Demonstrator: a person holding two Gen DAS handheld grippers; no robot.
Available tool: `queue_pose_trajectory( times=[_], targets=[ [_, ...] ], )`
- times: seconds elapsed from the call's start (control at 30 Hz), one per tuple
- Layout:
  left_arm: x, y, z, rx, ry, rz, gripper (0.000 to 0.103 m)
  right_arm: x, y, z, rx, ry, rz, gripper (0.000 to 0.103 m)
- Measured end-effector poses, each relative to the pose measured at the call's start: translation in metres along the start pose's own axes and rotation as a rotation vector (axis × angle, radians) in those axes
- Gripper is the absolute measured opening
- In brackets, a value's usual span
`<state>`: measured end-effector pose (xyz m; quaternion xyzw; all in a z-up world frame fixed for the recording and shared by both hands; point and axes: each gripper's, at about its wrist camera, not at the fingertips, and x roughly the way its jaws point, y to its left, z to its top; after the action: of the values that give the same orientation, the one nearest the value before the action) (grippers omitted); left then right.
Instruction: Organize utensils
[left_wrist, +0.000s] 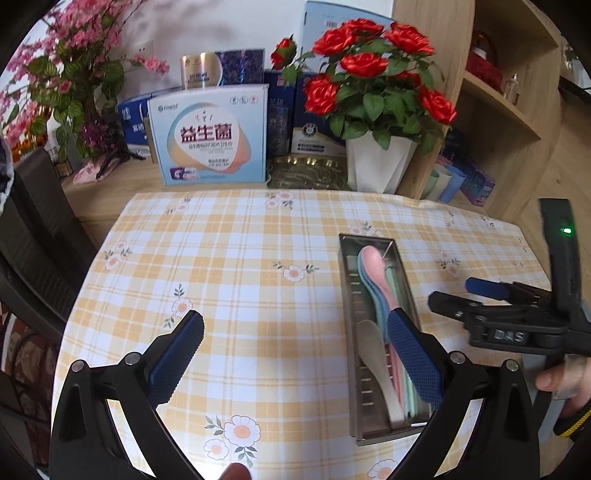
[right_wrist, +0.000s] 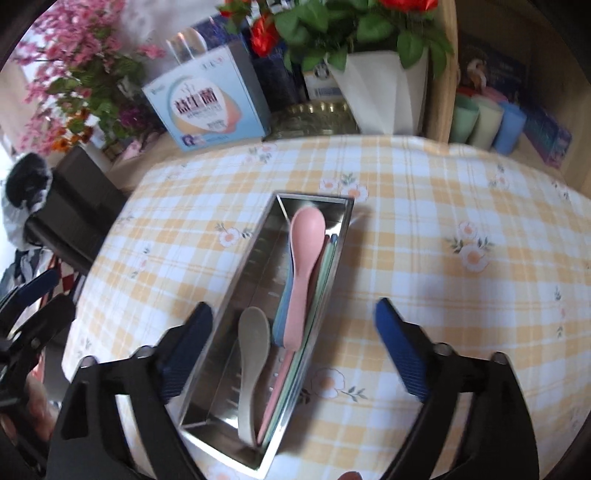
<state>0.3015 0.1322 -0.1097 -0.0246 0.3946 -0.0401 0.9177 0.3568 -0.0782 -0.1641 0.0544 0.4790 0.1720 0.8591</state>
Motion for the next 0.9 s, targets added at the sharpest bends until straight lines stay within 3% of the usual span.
queue_pose_trajectory(
  times=[0.13, 0.43, 0.67, 0.9],
  targets=[
    [-0.020, -0.013, 0.011, 0.020, -0.057, 0.013, 0.097, -0.039, 0.000, 0.000, -0.058, -0.094, -0.015, 0.087],
    [-0.080, -0.066, 0.042, 0.101, -0.208, 0.025, 0.097, -0.128, -0.019, 0.000, -0.044, -0.243, 0.014, 0.088],
    [-0.126, -0.104, 0.058, 0.122, -0.315, -0.032, 0.097, -0.193, -0.031, -0.006, -0.008, -0.356, -0.075, 0.088],
    [-0.161, -0.134, 0.060, 0.143, -0.369, -0.066, 0.097, -0.247, -0.046, -0.019, 0.023, -0.455, -0.160, 0.088]
  ],
)
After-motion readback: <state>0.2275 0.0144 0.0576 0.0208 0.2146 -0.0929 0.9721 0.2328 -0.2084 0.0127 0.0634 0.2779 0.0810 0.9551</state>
